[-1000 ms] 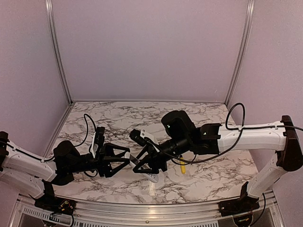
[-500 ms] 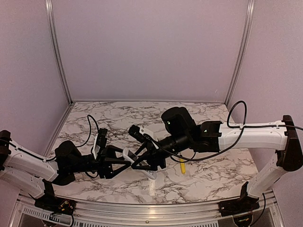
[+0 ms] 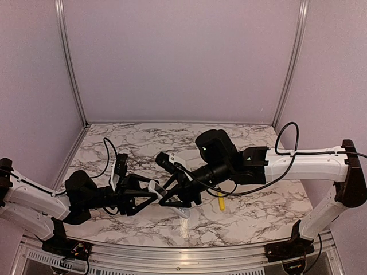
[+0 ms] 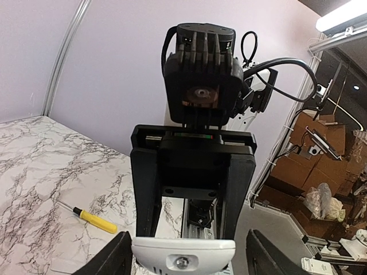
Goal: Unload the batteries from the remote control
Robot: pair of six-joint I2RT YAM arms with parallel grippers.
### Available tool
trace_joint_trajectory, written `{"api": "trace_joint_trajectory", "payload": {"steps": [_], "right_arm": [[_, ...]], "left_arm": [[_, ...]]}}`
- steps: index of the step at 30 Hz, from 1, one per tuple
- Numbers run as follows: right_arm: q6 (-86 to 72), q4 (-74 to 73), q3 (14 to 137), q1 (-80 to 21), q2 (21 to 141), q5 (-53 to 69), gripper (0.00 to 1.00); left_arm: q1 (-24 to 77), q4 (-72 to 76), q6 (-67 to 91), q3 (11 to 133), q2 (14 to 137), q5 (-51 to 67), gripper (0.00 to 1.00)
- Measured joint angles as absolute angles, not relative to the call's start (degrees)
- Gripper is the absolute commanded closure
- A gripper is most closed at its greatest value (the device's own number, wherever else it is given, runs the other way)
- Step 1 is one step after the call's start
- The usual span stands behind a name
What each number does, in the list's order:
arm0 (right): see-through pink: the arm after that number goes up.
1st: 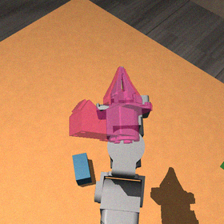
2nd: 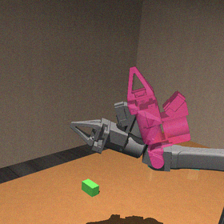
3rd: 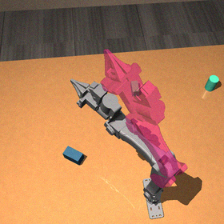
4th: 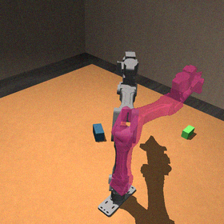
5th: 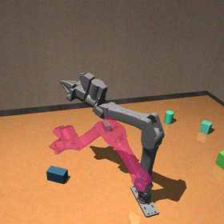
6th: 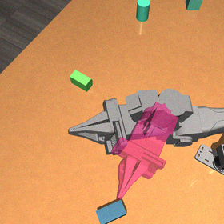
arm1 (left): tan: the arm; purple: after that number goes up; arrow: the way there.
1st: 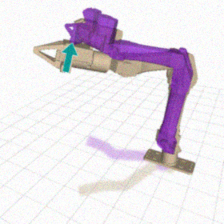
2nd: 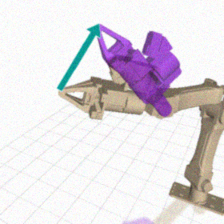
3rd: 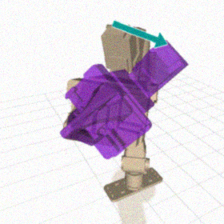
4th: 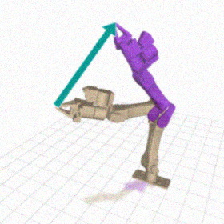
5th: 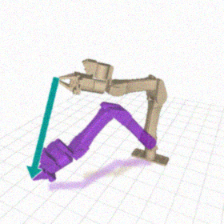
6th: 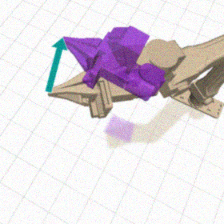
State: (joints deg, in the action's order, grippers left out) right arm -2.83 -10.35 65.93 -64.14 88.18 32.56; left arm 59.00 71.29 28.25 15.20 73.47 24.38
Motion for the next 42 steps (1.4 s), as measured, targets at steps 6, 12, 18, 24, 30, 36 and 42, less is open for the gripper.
{"api": "trace_joint_trajectory", "payload": {"steps": [6,12,18,24,30,36,42], "right_arm": [[-2.0,-10.4,65.9,-65.0,88.5,33.0,0.76],[-1.6,-10.4,65.9,-65.2,89.0,32.6,0.76],[-1.7,-10.3,65.9,-65.3,88.9,31.1,0.42],[-3.1,-9.6,65.9,-65.8,88.0,22.3,0.01],[-4.4,-4.8,62.0,-66.1,85.8,11.6,0.01],[-3.5,5.2,52.5,-70.3,80.9,-0.4,0.04],[-0.5,14.2,49.3,-75.3,80.5,-8.8,0.07]], "left_arm": [[59.0,71.5,28.6,15.2,73.5,23.9,0.45],[59.1,71.7,28.1,15.2,73.5,24.0,0.76],[59.1,71.7,28.3,15.2,73.5,23.9,0.86],[59.1,69.8,30.0,15.2,72.3,21.2,0.86],[59.1,61.3,33.5,15.2,65.8,12.0,0.86],[59.1,53.0,37.6,15.2,59.0,3.2,0.85],[59.1,45.7,41.9,15.2,55.0,-3.1,0.84]]}}
